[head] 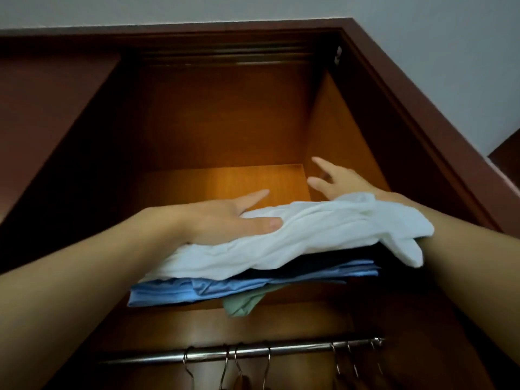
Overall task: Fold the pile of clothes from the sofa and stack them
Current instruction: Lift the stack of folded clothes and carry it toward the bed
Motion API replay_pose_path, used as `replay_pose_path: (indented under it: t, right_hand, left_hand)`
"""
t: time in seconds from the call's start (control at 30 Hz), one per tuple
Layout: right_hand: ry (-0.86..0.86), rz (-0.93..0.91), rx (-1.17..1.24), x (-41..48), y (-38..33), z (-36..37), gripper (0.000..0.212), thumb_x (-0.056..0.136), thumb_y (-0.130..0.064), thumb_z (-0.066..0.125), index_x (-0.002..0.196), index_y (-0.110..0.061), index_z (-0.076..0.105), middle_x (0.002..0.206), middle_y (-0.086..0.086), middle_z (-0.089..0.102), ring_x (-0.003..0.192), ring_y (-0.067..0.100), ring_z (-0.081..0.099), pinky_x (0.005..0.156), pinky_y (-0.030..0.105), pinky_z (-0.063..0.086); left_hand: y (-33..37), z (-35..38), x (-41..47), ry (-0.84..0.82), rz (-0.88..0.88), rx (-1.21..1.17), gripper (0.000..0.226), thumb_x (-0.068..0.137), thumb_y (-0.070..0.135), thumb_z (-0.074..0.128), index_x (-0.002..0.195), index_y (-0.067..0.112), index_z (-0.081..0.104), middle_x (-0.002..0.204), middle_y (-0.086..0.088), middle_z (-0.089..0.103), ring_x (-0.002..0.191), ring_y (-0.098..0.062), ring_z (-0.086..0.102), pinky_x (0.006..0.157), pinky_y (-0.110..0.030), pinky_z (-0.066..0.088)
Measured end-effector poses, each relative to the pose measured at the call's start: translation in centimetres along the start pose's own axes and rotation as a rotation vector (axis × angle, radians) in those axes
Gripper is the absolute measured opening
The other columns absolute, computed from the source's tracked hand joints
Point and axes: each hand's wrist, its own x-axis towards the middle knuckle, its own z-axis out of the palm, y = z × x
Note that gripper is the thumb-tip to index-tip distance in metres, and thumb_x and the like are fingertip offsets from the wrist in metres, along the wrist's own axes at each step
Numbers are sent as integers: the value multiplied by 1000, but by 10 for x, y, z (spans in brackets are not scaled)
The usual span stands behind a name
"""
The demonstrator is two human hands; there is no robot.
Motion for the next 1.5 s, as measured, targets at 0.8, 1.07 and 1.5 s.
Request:
replay_pose_path:
  t: [0.8, 1.07, 1.5]
  right_hand:
    - [23, -303, -603, -112, -77, 20, 85, 79, -65, 62, 149, -29, 30, 130, 7, 48, 110, 32, 51, 93, 43, 39]
    - [40, -124, -598, -75, -68, 32, 83, 85, -68, 50, 151, -31, 17, 135, 9, 43, 116, 33, 48, 93, 44, 41]
    - [-197, 153, -527, -63, -61, 47, 87, 80, -81, 39, 151, -37, 15, 148, 9, 34, 134, 36, 33, 109, 56, 25]
  left_hand:
    - [-54, 68, -24, 842, 499, 661, 82, 79, 69, 43, 146, 24, 30, 126, -14, 50, 111, -34, 48, 97, -49, 32]
    - [-47, 40, 13, 650, 120, 665, 81, 89, 70, 33, 154, 34, -1, 133, -9, 41, 113, -28, 44, 94, -44, 34]
    - [-34, 36, 27, 265, -171, 75, 68, 92, 54, 42, 151, 45, 9, 158, -2, 20, 142, -30, 22, 113, -48, 21]
